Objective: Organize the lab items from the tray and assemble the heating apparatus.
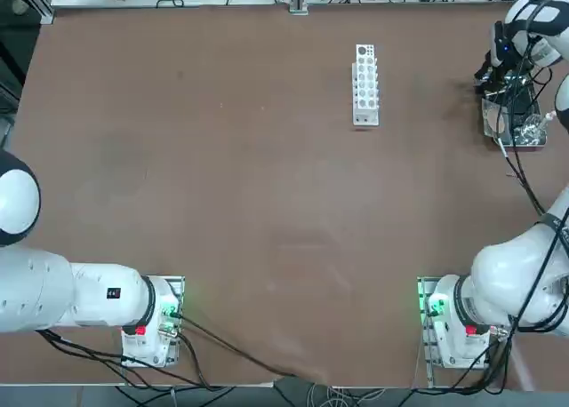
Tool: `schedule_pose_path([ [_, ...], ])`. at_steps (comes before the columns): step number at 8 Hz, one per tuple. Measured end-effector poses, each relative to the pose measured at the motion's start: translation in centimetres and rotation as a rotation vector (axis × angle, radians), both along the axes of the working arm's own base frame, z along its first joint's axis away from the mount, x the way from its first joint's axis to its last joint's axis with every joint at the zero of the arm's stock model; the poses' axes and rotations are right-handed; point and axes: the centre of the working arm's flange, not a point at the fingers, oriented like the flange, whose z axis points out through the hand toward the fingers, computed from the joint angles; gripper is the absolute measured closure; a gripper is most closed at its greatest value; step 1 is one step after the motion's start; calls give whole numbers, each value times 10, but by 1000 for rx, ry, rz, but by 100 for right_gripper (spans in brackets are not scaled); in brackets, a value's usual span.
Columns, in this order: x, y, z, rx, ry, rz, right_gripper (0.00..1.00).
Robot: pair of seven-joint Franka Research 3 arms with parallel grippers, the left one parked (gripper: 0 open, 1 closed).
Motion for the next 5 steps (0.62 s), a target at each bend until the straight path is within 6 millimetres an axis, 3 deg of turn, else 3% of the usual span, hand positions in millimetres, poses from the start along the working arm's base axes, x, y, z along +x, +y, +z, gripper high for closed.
schedule_pose_path([
  [5, -1, 2, -8, 4, 6, 20, 53],
])
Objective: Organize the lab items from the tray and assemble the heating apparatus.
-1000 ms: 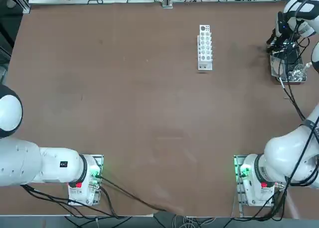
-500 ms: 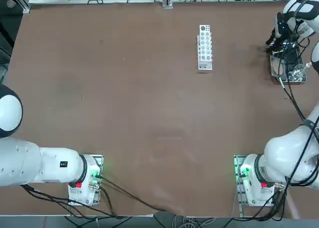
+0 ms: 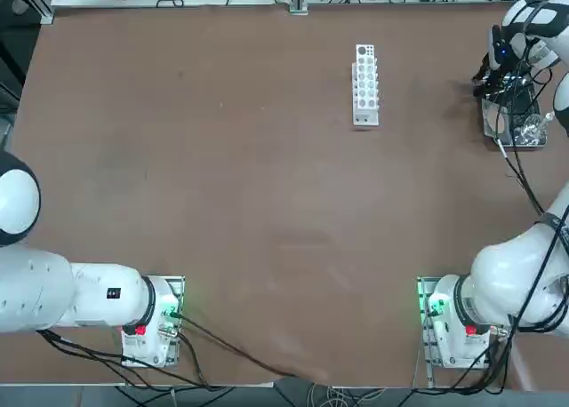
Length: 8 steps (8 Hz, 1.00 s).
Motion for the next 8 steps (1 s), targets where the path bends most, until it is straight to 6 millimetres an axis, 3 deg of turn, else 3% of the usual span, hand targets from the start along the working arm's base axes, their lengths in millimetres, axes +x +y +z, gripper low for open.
schedule_pose_path([
  [4, 3, -1, 5, -4, -11, 1, 61],
  [6, 4, -2, 5, 1, -15, -5, 72],
  [8, 4, -2, 6, 4, -19, -10, 76],
])
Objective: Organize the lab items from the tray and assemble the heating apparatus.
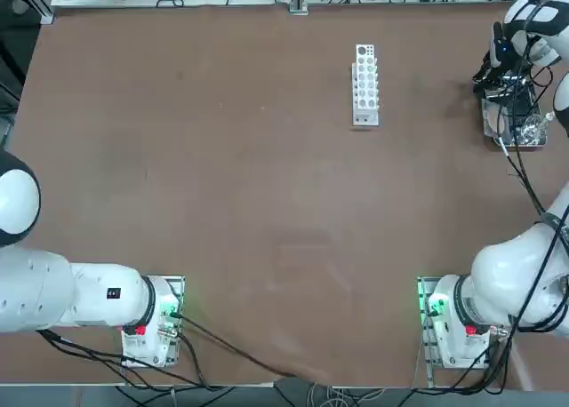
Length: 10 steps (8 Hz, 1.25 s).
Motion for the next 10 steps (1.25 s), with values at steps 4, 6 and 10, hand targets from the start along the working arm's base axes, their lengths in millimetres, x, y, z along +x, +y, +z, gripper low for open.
schedule_pose_path([
  [4, 20, -2, 27, -15, -57, 8, 77],
  [6, 34, 2, 50, 2, -67, 16, 77],
  [10, 62, 14, 113, 62, -59, -105, 77],
])
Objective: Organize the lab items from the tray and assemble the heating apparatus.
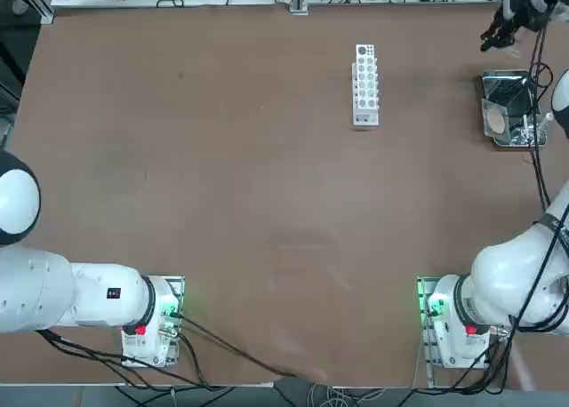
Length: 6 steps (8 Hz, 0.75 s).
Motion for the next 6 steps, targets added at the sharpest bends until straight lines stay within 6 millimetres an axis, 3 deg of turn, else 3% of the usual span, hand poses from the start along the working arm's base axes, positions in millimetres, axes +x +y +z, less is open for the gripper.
schedule_pose_path([
  [3, 12, 23, 51, 67, -36, -135, 77],
  [6, 11, 46, 69, 254, -16, -193, 77],
])
